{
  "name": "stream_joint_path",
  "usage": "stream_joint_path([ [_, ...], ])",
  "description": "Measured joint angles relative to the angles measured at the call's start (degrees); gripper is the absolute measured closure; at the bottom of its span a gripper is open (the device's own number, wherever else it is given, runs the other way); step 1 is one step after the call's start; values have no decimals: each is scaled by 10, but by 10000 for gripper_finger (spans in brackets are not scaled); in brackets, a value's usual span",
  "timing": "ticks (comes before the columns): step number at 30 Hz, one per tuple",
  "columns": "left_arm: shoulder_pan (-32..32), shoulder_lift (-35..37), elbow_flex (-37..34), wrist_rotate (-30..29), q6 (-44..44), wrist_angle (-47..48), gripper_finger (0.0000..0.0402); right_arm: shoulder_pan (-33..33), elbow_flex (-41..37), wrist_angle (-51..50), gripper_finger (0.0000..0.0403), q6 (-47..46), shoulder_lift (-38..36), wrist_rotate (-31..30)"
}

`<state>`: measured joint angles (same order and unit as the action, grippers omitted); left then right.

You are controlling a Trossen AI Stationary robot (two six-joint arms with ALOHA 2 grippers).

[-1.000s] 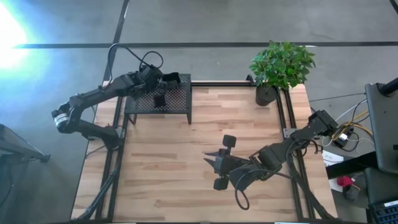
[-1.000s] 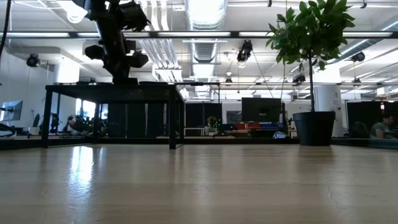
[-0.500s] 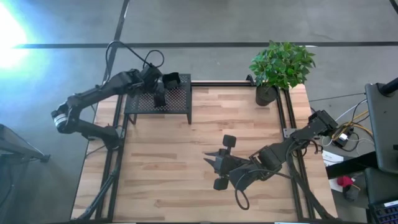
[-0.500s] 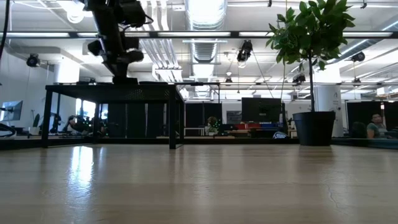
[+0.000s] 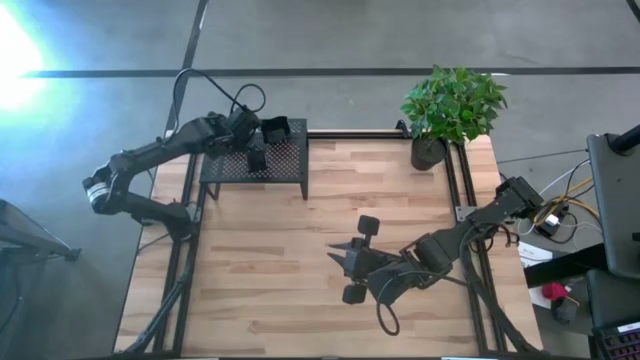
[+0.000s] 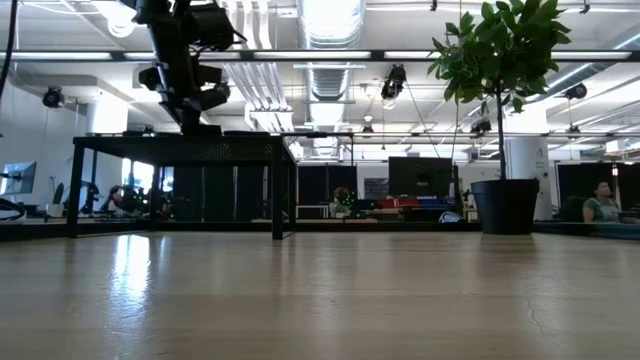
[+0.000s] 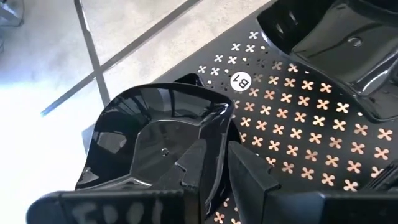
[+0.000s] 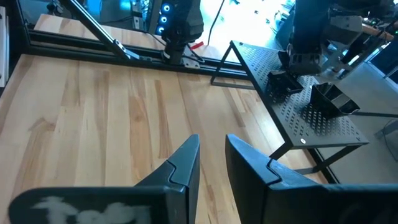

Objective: Pick & Place Mini shaped plates
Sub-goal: Stack the leaf shaped plate on top of the stacked leaf shaped plate on the shelf

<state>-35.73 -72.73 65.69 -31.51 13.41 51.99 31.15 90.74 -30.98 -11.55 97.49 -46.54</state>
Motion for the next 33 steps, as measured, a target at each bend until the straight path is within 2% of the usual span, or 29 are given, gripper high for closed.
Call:
stream_joint_path([
  [16,0,0,-4,2,13,0,343,-1,0,0,330,0,0,0],
  [24,0,0,-4,3,18,0,396,-1,0,0,330,0,0,0],
  [33,0,0,-3,4,18,-1,401,-1,0,0,330,0,0,0],
])
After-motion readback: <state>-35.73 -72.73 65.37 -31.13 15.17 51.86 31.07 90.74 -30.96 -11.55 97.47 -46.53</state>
